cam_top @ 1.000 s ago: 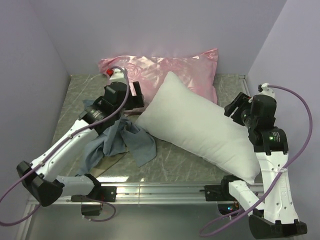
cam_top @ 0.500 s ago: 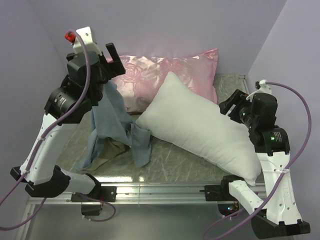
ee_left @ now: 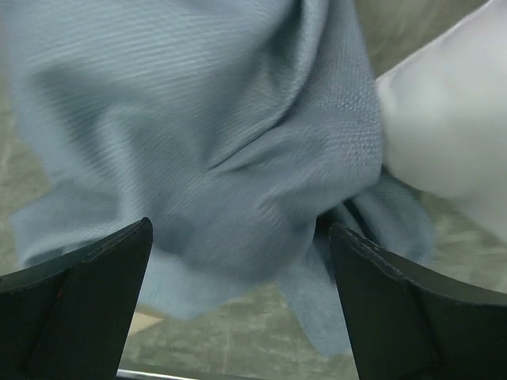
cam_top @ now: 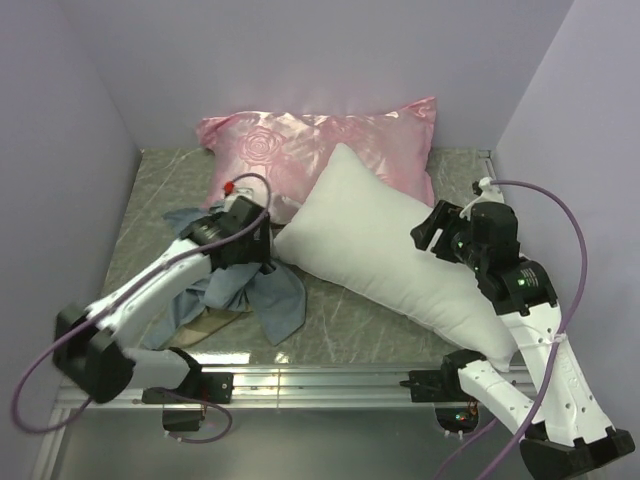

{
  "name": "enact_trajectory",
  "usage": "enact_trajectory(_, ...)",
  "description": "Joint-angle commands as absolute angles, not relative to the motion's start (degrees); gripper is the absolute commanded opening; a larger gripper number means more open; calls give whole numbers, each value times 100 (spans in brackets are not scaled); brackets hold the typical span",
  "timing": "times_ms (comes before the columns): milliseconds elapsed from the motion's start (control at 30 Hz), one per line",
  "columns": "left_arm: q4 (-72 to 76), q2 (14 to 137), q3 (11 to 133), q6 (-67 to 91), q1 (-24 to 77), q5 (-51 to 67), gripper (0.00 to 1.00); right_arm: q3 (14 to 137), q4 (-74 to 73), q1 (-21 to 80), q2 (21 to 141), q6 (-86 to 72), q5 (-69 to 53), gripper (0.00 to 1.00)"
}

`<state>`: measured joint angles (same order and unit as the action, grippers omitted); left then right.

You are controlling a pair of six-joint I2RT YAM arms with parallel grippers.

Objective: Remove the pillowcase from the pillow

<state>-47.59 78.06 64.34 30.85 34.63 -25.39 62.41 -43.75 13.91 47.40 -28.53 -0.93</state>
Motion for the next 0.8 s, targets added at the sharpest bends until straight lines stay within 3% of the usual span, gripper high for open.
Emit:
enact_trajectory(0,-4367,6110,6531,3673,3437,-3014,99,6162,-3990,1783,4570,-2979,272,75)
enact_trajectory(133,-4772,5565,6355,3928,3428,-2980,99,6056,-3912,2109,4500,-3085,273,75)
enact_trajectory(300,-4324,4861,6205,3779,3437,-1672,99,5837,-3657,2294,4219,-3147,17,76)
enact_trajectory(767,-3701,3956,5625,3568,3454,-1195,99,5520,-3814,2285,3340,-2927,-9,79)
